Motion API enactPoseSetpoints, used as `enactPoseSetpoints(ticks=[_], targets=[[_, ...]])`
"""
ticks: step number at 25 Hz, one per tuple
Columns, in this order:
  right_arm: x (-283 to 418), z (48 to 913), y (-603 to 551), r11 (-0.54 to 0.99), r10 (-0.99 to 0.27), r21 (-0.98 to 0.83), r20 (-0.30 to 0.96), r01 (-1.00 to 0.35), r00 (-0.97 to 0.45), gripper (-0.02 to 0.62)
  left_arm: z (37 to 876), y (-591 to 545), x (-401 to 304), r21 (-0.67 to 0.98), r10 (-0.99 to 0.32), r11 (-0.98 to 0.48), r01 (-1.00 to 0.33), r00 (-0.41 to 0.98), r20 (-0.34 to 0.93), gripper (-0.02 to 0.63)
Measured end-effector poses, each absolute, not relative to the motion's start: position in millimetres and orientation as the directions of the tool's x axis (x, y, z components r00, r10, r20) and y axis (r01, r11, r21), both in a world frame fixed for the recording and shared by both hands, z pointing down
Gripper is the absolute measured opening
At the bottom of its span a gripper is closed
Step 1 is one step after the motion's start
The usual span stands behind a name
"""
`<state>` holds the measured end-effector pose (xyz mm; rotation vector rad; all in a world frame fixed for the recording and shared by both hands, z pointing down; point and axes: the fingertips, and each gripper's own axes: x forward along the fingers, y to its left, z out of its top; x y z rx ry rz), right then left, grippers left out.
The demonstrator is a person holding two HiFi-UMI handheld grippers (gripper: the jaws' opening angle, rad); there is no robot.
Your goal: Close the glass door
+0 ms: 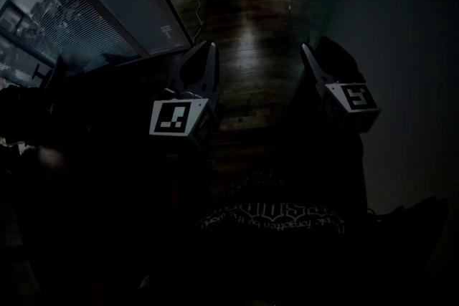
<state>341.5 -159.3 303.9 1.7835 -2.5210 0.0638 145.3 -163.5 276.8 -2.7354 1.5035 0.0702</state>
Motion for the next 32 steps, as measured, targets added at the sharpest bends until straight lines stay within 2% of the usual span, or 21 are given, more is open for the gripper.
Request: enactPoseSetpoints(ticks=[11,19,23,26,29,32], targets=[[285.4,308.4,-175.0,0.511,-0.857,0.044,0.097,-0.859,-0.505,0.164,277.0,-168.4,106.4,0.008,-0.891,-0.452,-0.892,0.451,-0.059,-0.005],[246.9,309.4,-174.6,0.726,-0.687,0.114,0.160,-0.678,-0.709,0.163,268.0,-160.6,84.7,0.014,-0.918,-0.392,-0.920,0.390,-0.073,-0.005],[222.0,318.3,-174.2,0.785,-0.619,0.140,0.218,-0.604,-0.754,0.163,262.1,-155.5,69.5,0.014,-0.932,-0.356,-0.934,0.354,-0.079,-0.005],[209.8,320.8,-178.7,0.788,-0.616,0.177,0.224,-0.590,-0.755,0.163,261.2,-154.8,58.9,0.014,-0.941,-0.331,-0.943,0.329,-0.081,-0.005],[225.4,310.7,-183.9,0.740,-0.672,0.139,0.159,-0.658,-0.723,0.161,264.5,-150.7,41.1,0.017,-0.951,-0.301,-0.954,0.299,-0.075,-0.005],[241.2,315.1,-210.9,0.656,-0.754,0.141,0.143,-0.741,-0.641,0.107,270.6,-153.4,26.3,0.023,-0.960,-0.274,-0.961,0.272,-0.071,-0.005]])
